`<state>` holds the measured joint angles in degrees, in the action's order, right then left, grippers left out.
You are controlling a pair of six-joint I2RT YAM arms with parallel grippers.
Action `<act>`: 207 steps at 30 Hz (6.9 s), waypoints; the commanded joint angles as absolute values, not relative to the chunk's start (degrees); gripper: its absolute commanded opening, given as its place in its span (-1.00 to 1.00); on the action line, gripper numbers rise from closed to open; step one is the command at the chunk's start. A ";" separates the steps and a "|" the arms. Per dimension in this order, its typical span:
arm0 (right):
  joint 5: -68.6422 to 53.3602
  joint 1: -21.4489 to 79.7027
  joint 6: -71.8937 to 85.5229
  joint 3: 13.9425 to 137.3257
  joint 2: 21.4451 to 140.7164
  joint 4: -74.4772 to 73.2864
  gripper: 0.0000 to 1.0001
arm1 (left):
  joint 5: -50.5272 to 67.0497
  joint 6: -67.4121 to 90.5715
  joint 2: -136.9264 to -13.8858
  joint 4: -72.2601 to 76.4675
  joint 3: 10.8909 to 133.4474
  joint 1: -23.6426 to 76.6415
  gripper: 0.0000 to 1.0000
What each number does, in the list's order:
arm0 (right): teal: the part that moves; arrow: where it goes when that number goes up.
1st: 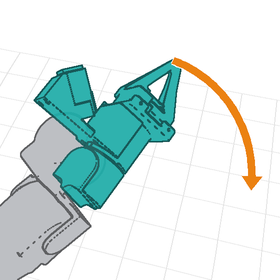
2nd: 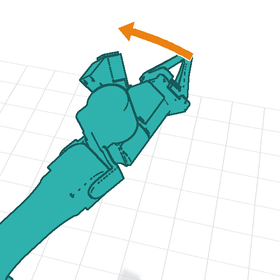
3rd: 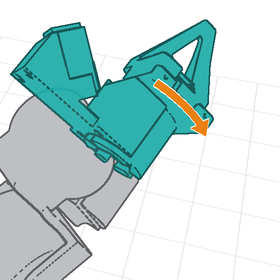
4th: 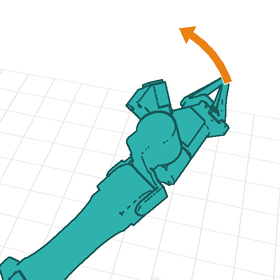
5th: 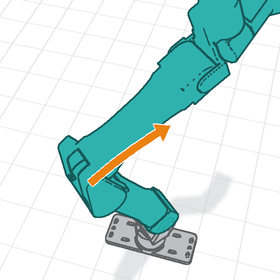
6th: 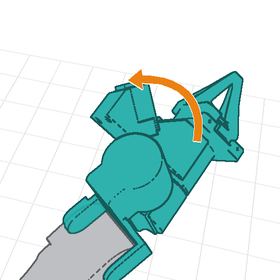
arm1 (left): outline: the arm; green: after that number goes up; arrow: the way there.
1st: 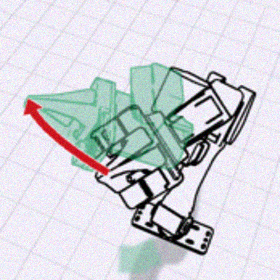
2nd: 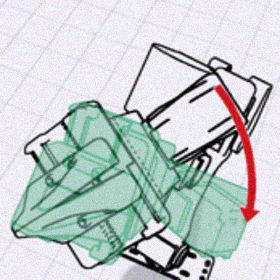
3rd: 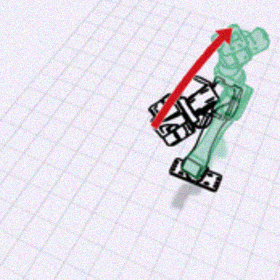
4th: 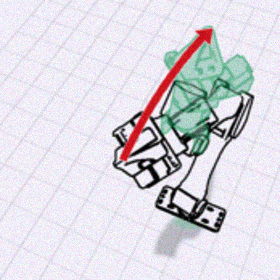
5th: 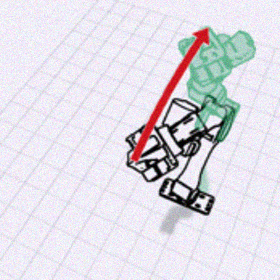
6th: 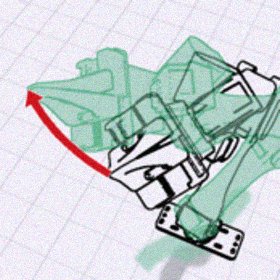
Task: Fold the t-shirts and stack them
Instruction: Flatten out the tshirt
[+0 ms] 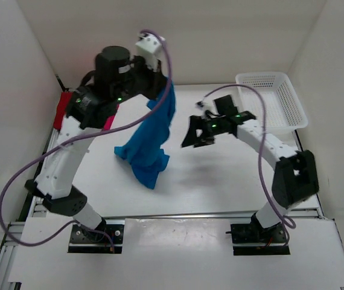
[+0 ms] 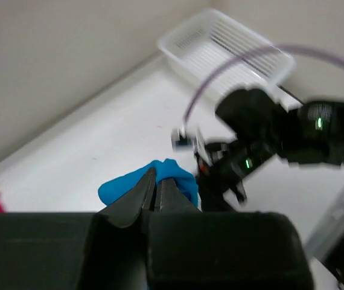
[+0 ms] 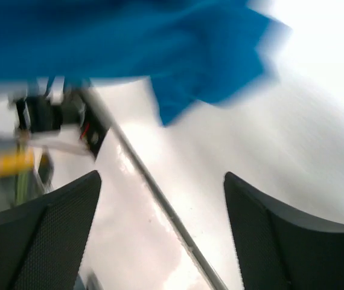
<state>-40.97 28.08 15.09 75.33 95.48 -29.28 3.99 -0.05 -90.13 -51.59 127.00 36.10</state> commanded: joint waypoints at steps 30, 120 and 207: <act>-5.45 18.54 25.49 73.03 101.59 -42.28 0.96 | -7.65 0.00 -108.78 -47.11 84.11 10.55 1.00; -23.39 2.12 27.60 76.08 85.52 -34.18 -0.99 | -11.68 0.00 -111.72 -46.67 113.62 23.83 -0.80; -47.27 19.07 17.39 84.17 57.91 -34.20 -0.99 | -13.00 0.00 -87.99 -59.09 125.65 5.89 -0.79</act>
